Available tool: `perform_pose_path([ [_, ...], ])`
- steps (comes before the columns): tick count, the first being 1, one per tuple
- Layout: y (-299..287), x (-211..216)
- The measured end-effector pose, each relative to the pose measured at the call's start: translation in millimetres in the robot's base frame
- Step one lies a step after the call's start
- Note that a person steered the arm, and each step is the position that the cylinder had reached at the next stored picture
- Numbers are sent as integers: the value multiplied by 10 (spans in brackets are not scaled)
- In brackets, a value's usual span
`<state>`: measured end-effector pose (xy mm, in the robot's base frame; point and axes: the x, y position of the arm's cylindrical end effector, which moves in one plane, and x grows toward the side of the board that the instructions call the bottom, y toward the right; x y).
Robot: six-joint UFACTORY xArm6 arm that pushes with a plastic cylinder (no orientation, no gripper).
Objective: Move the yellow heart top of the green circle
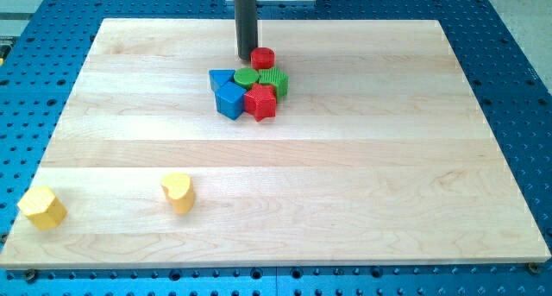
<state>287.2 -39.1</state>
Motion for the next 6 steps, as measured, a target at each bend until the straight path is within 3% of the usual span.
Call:
perform_pose_path([
  [2,122,80],
  [3,514,-43],
  [4,1136,737],
  [5,762,2130],
  [6,-103,2786],
])
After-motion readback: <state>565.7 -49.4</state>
